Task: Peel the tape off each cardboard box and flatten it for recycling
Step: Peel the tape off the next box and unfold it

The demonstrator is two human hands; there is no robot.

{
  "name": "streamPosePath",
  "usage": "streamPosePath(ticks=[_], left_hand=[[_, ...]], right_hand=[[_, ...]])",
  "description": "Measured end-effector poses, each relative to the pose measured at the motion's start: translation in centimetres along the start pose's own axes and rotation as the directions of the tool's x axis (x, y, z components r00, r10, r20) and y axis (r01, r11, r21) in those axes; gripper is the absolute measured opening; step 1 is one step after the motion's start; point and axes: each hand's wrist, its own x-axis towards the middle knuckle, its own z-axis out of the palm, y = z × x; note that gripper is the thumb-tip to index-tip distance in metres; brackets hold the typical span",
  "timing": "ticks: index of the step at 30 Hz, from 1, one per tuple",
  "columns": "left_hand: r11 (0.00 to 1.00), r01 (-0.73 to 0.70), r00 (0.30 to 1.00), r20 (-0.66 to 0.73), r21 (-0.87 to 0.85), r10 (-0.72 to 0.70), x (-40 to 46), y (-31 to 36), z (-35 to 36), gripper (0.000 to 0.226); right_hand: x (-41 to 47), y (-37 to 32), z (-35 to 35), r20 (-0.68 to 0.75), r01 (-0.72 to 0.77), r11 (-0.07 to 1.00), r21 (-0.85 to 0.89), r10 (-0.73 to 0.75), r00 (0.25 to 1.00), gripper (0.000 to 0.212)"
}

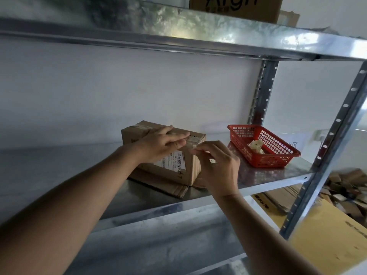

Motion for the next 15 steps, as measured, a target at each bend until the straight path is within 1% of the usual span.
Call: streamPosePath(ticks=[2, 5, 8, 9, 12, 15], left_hand=[[1.000, 0.012, 1.000, 0.022, -0.016, -0.011, 0.0, 0.1, -0.3, 0.052], [0.999, 0.029, 0.998, 0.060, -0.012, -0.029, 0.0, 0.4, -0.5, 0.055], [0.999, 0.043, 0.998, 0.043, -0.001, -0.042, 0.1, 1.0, -0.3, 0.059], [0.999, 0.053, 0.998, 0.034, 0.004, -0.053, 0.2, 1.3, -0.3, 0.059], [0.996, 0.091, 0.996, 0.015, -0.019, -0.091, 0.4, 2.3, -0.3, 0.055], [0.993, 0.106, 0.994, 0.019, -0.060, -0.105, 0.2, 3.1, -0.4, 0.052]], right_hand=[[0.6, 0.0, -0.9, 0.009, -0.029, 0.999, 0.024, 0.029, 1.000, 0.006], [1.6, -0.2, -2.0, 0.048, -0.186, 0.978, 0.092, 0.182, 0.982, 0.008], [1.8, -0.4, -2.4, 0.124, -0.349, 0.928, 0.126, 0.335, 0.934, 0.042], [1.8, -0.3, -2.4, 0.141, -0.379, 0.918, 0.117, 0.362, 0.921, 0.044], [1.9, -0.3, -2.0, 0.155, -0.418, 0.908, 0.035, 0.409, 0.899, 0.027], [2.1, -0.2, -1.7, 0.170, -0.488, 0.873, 0.018, 0.478, 0.861, 0.021]])
